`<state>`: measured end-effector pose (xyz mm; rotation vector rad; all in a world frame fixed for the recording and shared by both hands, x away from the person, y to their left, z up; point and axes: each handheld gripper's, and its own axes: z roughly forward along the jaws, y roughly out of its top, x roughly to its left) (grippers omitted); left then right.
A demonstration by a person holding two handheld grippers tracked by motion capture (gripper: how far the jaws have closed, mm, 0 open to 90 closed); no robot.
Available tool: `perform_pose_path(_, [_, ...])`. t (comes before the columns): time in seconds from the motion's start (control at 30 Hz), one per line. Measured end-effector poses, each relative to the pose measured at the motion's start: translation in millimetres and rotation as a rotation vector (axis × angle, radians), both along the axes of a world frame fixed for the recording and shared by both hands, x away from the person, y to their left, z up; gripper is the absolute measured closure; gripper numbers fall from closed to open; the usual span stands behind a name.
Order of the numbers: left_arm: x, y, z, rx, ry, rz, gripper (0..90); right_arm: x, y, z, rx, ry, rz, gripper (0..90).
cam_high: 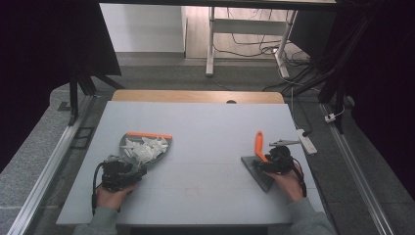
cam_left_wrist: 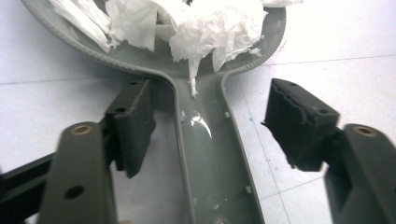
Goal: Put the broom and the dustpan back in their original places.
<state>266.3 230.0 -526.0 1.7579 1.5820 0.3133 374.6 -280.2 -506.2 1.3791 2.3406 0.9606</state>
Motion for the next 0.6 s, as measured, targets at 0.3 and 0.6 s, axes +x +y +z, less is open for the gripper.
perform_pose_path(0.3, [-11.5, 5.6, 13.5, 0.093, -0.077, -0.069, 28.3, -20.5, -0.9, 17.7, 0.035, -0.114, 0.037, 42.8])
perform_pose_path(0.6, [-18.7, 5.5, 22.8, 0.102, -0.189, -0.227, 29.9, -47.3, 8.7, 20.4, 0.070, -0.188, 0.207, 45.7])
